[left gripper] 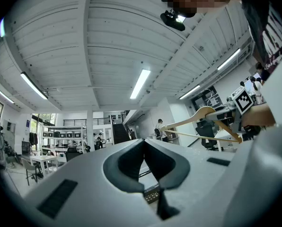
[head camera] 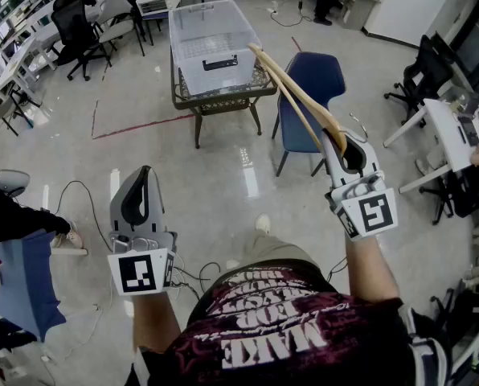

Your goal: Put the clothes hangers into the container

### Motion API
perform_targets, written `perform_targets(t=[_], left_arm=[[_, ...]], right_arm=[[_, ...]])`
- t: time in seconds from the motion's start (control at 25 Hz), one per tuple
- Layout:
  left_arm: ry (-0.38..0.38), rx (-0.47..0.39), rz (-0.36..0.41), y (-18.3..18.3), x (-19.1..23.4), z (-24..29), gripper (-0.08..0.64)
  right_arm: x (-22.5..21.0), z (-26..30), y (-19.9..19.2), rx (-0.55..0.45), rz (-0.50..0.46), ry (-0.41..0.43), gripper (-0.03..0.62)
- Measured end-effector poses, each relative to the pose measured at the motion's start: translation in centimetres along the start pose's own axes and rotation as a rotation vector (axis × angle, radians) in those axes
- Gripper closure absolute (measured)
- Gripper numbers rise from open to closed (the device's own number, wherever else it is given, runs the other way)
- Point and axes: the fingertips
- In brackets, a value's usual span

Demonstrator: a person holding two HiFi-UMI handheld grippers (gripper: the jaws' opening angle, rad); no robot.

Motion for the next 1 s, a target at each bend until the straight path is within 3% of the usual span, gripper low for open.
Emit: perform_targets(t=[0.4,0.76,1.0], left_arm=[[-0.027,0.022,-0.017,-1.5,-0.4,4.3,0.554],[-0.056,0.051,-0.028,-3.2,0.6,11.5,0.554],[-0.060,0.056,-0.033,-3.6,0.8,17.5,0.554]], right_arm=[[-2.2,2.7,-2.0,0.022,0.050,0.014,0.531],[-4.6,8.4,-4.2,0.017,0.098,0.047,0.531],[-8.5,12.0,-5.1,0.015,0.108,0.036,0.531]])
Point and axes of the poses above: the fingertips, and each gripper's own axes: z forward along the fingers, x to its left, y out of its top, and after that the axes turned 4 degrees about x, right-handed
